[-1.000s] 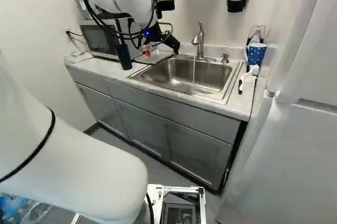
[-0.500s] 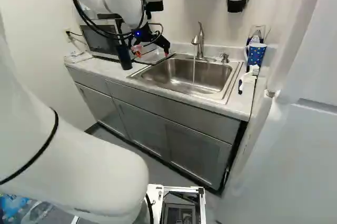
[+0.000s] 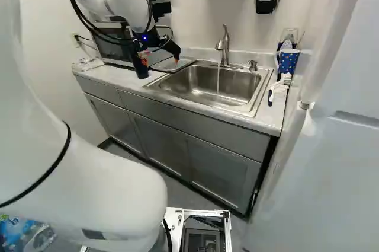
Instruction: Rinse the cup and place it in the tray
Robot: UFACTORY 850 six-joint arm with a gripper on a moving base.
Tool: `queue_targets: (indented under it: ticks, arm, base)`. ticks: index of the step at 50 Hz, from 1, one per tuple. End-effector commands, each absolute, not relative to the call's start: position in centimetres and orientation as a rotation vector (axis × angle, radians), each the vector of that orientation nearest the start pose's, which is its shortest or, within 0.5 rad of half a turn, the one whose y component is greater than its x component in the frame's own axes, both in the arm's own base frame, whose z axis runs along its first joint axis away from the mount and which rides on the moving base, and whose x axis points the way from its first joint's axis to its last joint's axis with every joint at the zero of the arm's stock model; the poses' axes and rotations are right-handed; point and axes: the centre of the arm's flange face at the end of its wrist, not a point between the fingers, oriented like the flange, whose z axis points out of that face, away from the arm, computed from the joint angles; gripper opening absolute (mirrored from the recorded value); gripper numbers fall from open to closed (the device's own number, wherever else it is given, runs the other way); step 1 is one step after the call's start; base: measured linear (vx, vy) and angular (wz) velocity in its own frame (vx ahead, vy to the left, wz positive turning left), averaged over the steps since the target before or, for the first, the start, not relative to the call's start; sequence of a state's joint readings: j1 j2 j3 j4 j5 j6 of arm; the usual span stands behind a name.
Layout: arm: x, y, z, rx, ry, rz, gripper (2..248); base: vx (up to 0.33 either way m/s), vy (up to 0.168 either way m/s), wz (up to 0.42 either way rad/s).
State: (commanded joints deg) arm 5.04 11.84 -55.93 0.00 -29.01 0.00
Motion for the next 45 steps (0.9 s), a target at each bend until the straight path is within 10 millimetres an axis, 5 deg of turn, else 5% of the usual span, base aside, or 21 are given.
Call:
queue_targets:
  ticks: [45]
  arm:
    - [43.9, 11.2, 65.5, -2.870, -0.359, -0.999, 247]
  base:
    - [0.000, 0.000, 0.000]
